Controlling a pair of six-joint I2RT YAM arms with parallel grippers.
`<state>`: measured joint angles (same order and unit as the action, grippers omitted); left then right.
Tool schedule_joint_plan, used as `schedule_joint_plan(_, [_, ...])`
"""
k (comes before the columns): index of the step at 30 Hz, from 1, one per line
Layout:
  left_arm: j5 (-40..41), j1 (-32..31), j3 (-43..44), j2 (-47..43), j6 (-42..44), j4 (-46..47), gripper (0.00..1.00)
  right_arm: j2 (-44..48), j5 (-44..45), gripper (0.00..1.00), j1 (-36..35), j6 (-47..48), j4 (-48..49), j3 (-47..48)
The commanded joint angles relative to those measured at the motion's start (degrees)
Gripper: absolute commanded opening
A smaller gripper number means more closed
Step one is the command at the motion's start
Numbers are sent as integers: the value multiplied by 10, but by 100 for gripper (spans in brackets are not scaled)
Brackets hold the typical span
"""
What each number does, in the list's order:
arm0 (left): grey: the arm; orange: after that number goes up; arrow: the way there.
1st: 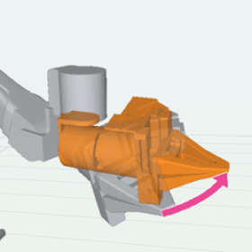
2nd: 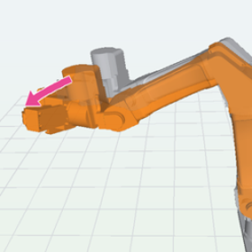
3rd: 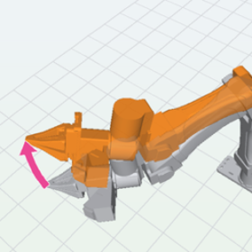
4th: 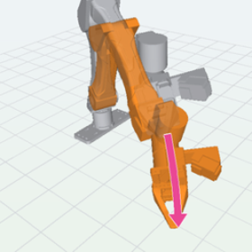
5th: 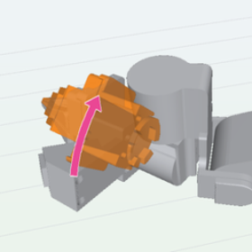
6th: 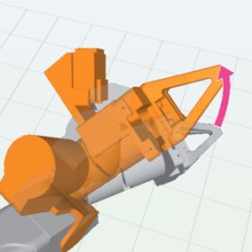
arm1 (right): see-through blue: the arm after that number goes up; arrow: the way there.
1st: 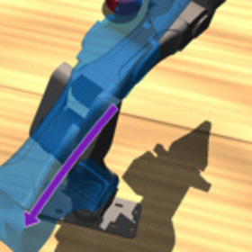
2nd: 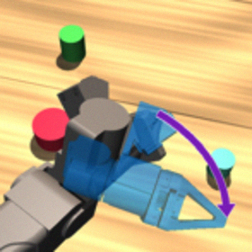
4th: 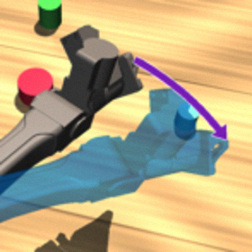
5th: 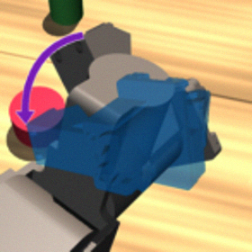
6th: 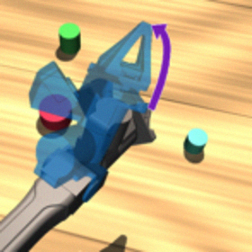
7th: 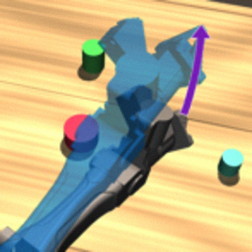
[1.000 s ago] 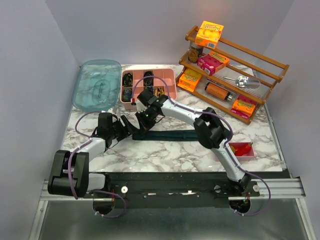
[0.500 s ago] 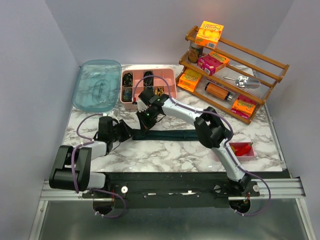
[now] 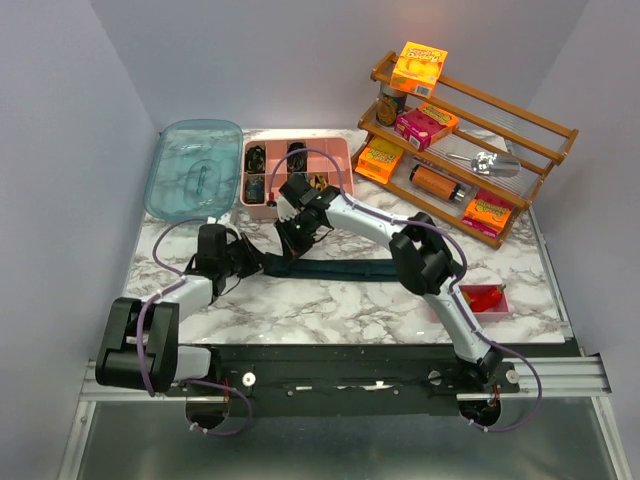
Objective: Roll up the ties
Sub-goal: Roll the tie at the center of the board.
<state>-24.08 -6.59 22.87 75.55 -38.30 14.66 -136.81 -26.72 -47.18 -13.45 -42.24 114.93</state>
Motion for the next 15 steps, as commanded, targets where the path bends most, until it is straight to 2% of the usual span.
schedule_joint_plan(1, [62, -30, 31, -45, 36, -76, 2, 5, 33, 1, 3, 13, -25, 16])
schedule_joint_plan(8, [162, -116, 96, -42, 47, -146, 0, -5, 23, 1, 3, 7, -19, 20])
schedule_joint_plan(15, [220, -164, 141, -25, 43, -187, 0, -5, 16, 1, 2, 0, -6, 2])
